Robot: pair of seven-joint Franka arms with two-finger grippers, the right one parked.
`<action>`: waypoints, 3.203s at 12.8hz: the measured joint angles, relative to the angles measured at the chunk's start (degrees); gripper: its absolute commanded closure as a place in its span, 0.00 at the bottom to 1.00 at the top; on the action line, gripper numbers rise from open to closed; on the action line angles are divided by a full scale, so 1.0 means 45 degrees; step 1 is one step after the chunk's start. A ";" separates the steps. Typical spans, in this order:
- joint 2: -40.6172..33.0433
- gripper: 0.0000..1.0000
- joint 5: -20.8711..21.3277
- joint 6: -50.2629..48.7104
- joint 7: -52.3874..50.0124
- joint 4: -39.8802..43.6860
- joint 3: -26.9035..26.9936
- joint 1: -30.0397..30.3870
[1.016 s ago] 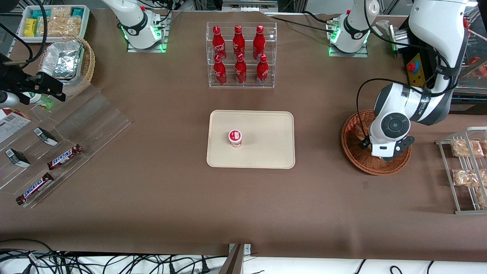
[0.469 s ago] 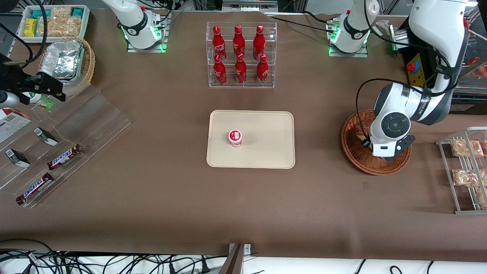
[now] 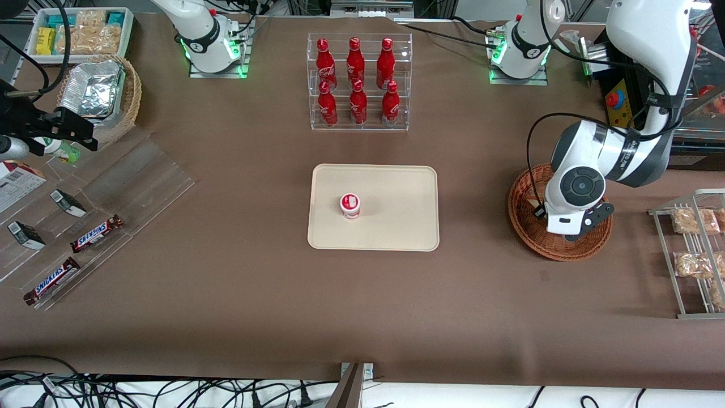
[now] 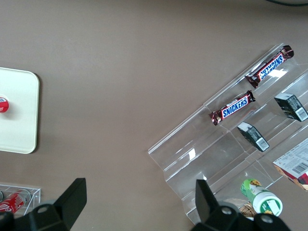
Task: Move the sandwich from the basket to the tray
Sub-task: 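Lift the sandwich and carry it with the left gripper to the tray, then lower the sandwich onto the tray beside the red cup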
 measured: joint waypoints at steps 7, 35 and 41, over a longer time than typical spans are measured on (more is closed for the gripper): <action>-0.0169 0.66 -0.0003 -0.3323 0.2162 0.2765 -0.2475 -0.0636; 0.3472 0.49 0.1254 0.1776 -0.0577 0.2756 -0.2691 -0.5204; 0.3464 0.00 0.1302 0.1801 -0.0591 0.2875 -0.2678 -0.5195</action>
